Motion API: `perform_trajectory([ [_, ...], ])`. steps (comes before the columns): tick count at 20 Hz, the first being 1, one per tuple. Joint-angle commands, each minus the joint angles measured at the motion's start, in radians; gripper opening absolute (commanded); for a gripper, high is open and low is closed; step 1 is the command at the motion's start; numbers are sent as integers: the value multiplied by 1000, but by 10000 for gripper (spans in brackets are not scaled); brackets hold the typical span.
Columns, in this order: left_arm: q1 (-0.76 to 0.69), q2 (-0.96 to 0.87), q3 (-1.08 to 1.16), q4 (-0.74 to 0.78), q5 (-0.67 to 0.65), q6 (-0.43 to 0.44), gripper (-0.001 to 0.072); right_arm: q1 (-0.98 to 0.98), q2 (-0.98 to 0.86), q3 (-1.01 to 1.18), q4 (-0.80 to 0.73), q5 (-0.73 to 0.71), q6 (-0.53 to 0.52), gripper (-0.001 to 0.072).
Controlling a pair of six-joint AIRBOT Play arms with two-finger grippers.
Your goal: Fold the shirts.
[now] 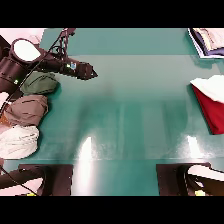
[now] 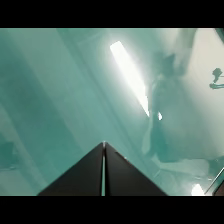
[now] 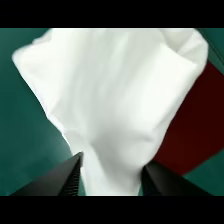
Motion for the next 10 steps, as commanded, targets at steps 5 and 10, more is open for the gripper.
perform_trajectory([
  [5,0,0,0,0,-16,30,28,-18,1,0,-123,184,76,458],
  [10,0,0,0,0,-4,65,28,141,15,0,156,187,82,447],
])
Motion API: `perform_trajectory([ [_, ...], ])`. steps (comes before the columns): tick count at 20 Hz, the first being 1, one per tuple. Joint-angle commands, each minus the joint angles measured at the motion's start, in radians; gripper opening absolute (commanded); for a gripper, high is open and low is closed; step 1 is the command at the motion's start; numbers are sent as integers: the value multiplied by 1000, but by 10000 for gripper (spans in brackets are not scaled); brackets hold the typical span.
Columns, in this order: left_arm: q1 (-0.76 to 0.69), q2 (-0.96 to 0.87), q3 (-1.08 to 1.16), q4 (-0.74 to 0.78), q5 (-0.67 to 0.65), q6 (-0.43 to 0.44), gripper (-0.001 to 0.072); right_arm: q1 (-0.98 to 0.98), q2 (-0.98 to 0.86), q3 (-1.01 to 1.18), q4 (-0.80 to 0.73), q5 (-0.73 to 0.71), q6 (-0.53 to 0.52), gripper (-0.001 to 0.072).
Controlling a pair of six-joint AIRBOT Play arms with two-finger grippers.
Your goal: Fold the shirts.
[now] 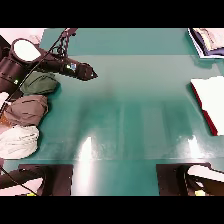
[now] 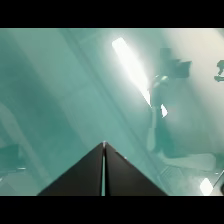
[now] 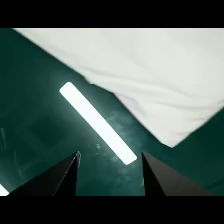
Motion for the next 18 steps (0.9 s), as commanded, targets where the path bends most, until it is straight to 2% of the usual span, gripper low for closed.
perform_trajectory([
  [1,0,0,0,-3,-13,17,28,150,12,0,203,-3,7,447],
  [2,0,0,0,-9,-32,10,28,220,15,0,219,-14,2,445],
  [3,0,0,0,-9,-34,10,28,300,16,0,214,-26,-18,375],
  [5,0,1,0,-9,-19,10,28,437,16,0,214,-35,-64,33],
  [11,0,1,0,-9,28,10,28,737,16,0,207,-89,-113,18],
  [18,0,1,1,-9,34,10,28,779,16,0,208,-96,-113,18],
])
